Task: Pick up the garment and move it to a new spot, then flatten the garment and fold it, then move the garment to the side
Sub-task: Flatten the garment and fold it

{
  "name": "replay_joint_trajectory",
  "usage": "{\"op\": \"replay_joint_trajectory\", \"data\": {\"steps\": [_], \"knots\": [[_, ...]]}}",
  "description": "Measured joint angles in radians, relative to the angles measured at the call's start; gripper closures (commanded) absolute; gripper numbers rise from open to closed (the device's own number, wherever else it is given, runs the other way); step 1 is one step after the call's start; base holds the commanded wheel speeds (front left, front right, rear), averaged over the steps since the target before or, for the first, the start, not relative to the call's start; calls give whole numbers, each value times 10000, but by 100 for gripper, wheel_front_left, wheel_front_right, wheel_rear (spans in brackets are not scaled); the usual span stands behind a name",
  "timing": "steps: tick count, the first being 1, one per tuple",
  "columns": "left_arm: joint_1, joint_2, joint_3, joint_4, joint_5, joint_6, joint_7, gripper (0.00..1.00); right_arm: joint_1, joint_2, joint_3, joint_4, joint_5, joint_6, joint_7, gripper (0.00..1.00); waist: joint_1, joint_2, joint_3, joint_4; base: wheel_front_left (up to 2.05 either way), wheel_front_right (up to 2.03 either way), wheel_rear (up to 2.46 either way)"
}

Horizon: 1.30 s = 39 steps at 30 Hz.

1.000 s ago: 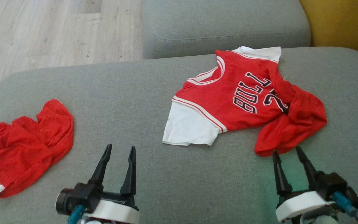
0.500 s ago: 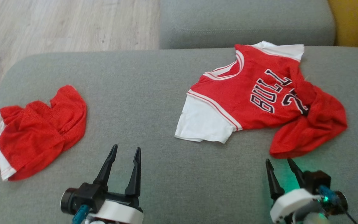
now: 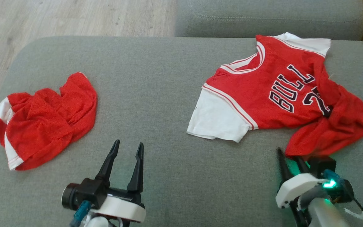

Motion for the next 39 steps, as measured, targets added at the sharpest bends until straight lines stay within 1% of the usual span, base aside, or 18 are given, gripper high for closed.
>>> {"op": "replay_joint_trajectory", "data": {"steps": [2,5,10,14,16,20,23,24,25,26,31,35,39], "knots": [[5,0,12,46,2,2,0,0,-70,2,-63,-17,86,0,0,100,0,0,-61,-64,0,0,0],[28,0,27,63,0,4,0,0,-38,2,-573,-261,-50,0,0,100,-1,0,-187,-241,0,0,0],[76,0,38,61,-13,19,0,0,315,2,-2163,-1131,-800,0,0,100,-1,0,-482,-678,0,0,0],[233,0,6,23,-182,102,0,0,930,-63,-2943,-1636,-1289,0,63,100,-3,0,-756,-1026,0,0,0],[383,0,-54,10,-182,184,0,0,1089,-276,-3298,-2082,-1459,0,359,100,-3,0,-867,-1250,0,0,0],[386,0,-165,12,-182,186,0,0,1061,-589,-3601,-2581,-1789,0,623,100,-3,0,-893,-1355,0,0,0],[386,0,-205,13,-182,186,0,0,1062,-617,-3831,-2723,-1971,0,826,100,-3,0,-867,-1328,0,0,0],[386,0,-203,13,-182,186,0,0,1063,-604,-3906,-2763,-1987,0,855,90,-2,0,-859,-1318,0,0,0],[386,0,-198,15,-182,186,0,0,1063,-600,-3986,-2809,-2094,0,884,12,-2,0,-852,-1309,0,0,0],[386,0,-192,17,-180,182,0,0,1062,-585,-4105,-2842,-2190,0,951,0,-2,0,-844,-1302,0,0,0],[387,2,-69,29,-180,180,0,0,1064,-355,-4341,-3152,-2541,0,922,0,-2,0,-829,-1349,0,0,0],[387,2,-54,31,-182,192,0,0,1064,-159,-4500,-3509,-2771,0,686,0,-1,0,-852,-1441,0,0,0],[386,2,-58,27,-251,196,0,0,1066,-38,-4351,-3917,-2788,0,447,0,-2,0,-895,-1495,0,0,0]]}}
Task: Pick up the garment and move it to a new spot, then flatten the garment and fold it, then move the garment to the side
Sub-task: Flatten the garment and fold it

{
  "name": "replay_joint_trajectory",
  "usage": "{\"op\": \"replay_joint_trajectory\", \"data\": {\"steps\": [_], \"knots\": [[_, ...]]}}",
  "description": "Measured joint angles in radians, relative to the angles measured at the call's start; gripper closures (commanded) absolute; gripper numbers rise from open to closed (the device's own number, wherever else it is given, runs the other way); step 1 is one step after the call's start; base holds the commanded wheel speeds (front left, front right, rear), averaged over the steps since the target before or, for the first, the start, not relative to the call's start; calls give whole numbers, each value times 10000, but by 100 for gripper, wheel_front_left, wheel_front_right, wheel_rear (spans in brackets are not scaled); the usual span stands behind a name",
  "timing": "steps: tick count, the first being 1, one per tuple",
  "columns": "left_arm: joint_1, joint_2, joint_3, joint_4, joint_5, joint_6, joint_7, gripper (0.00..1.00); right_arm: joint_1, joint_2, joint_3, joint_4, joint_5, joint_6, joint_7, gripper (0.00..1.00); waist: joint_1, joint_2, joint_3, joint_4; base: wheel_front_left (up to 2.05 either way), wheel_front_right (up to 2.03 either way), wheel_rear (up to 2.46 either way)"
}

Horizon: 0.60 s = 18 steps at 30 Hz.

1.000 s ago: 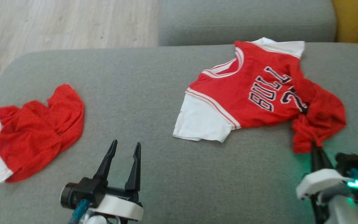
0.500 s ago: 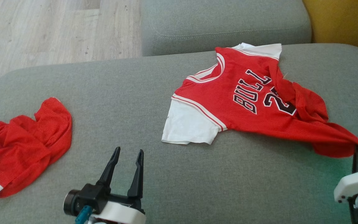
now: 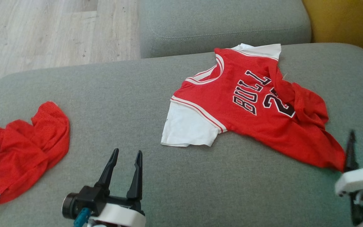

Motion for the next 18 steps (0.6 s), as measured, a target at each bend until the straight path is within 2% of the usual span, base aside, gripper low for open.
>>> {"op": "replay_joint_trajectory", "data": {"steps": [9,14,18], "knots": [[0,0,-4,-58,-29,0,0,0,606,71,2638,-468,1912,0,-336,0,0,0,-56,101,0,0,0],[-12,0,-90,-138,-17,-4,0,0,918,67,3386,-456,2324,0,-357,0,0,0,-3,435,0,0,0],[-68,2,-301,-150,-29,-10,0,0,379,65,4105,-301,2336,0,-420,0,0,0,202,1017,0,0,0]]}}
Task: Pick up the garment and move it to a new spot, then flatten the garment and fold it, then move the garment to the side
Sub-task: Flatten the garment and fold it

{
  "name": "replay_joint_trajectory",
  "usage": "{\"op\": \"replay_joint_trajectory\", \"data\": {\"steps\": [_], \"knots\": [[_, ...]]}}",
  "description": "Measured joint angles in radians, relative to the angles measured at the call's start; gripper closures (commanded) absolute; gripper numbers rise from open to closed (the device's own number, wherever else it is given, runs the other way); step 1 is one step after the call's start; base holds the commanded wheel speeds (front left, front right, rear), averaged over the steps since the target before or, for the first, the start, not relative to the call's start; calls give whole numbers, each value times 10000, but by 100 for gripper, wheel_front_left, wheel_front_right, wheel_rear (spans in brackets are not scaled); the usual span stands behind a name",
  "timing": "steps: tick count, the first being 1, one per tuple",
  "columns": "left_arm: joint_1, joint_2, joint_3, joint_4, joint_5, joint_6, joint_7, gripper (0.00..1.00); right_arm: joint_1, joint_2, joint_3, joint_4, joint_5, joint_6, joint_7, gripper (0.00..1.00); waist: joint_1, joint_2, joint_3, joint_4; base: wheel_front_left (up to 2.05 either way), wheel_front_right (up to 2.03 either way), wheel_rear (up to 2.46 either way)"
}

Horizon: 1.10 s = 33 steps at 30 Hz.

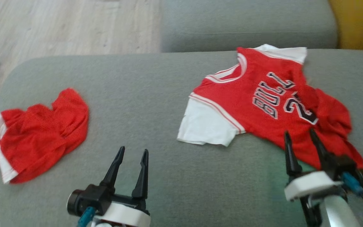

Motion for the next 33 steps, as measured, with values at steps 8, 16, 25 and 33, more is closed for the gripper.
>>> {"op": "replay_joint_trajectory", "data": {"steps": [8,16,25,33], "knots": [[-439,0,-462,33,-130,-23,0,0,-2334,-23,794,1463,-207,0,761,0,1,0,548,1128,0,0,0],[-911,2,-1191,2,-667,15,0,0,-5124,-173,805,4729,-512,0,2222,0,1,0,1271,2561,0,0,0],[-1376,-12,-1615,-48,-976,182,0,0,-7176,-941,-25,7403,-782,0,3208,0,2,0,2151,3709,0,0,0],[-1400,-10,-1753,-44,-1070,257,0,0,-7826,-934,-708,8395,-796,0,3373,100,0,0,2449,3962,0,0,0]]}}
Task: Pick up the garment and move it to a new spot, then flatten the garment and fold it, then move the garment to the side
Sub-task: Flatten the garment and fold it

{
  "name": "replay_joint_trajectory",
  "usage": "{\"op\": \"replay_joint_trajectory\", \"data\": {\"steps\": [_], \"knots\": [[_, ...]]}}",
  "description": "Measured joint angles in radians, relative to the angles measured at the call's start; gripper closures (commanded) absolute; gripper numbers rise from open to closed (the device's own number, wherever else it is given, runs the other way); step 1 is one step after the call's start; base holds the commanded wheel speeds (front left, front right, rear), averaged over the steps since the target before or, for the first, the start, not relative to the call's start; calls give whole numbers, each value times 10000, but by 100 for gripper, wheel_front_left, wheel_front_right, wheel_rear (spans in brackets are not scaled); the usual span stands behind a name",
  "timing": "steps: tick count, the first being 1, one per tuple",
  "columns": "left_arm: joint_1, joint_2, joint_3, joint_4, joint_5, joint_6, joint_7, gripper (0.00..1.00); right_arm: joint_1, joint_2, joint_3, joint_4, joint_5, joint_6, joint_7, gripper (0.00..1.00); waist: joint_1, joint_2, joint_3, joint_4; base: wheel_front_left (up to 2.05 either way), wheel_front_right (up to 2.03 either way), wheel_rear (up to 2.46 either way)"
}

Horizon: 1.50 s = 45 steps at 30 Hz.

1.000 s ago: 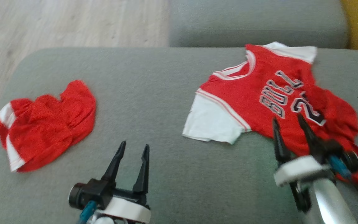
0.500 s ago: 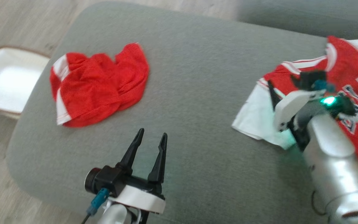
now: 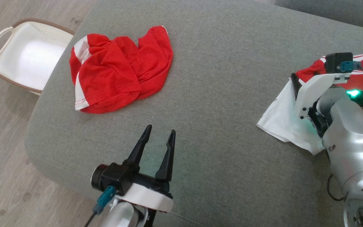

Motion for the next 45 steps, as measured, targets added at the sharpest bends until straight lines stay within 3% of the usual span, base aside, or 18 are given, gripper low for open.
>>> {"op": "replay_joint_trajectory", "data": {"steps": [7,11,14,19,24,25,26,31,39,45], "knots": [[-185,-2,-113,-12,-63,86,0,0,-32,268,67,222,73,0,-602,100,0,0,32,-110,0,0,0],[-185,-2,-113,2,-63,86,0,0,-29,437,863,430,681,-2,-1162,100,0,0,-30,-191,0,0,0],[-188,-2,-142,44,-63,54,0,0,129,466,2692,54,2297,-2,-1329,100,0,0,-127,-169,0,0,0],[-186,-2,-132,100,-63,58,0,0,847,617,6159,-2263,5223,-2,-878,100,-1,0,-297,-278,0,0,0],[-177,-2,-111,140,-59,61,0,0,884,631,8034,-3005,6604,-2,-832,100,0,0,-472,-419,0,0,0],[-168,0,-102,171,-58,61,0,0,874,631,8264,-2976,6686,-2,-886,39,-1,0,-521,-444,0,0,0],[-151,0,-92,203,-54,61,0,0,867,631,8447,-2913,6732,-2,-991,0,-1,0,-576,-473,0,0,0],[-67,0,146,265,67,58,0,0,839,658,8865,-2406,7041,0,-1624,0,-1,0,-869,-716,0,0,0],[469,10,677,274,309,-2,0,0,830,470,8705,-1749,7168,0,-2978,0,-1,0,-1412,-1433,0,0,0],[582,10,1160,19,479,-12,0,0,989,-426,6957,-2065,6243,0,-3373,0,-1,0,-1970,-2368,0,0,0]]}}
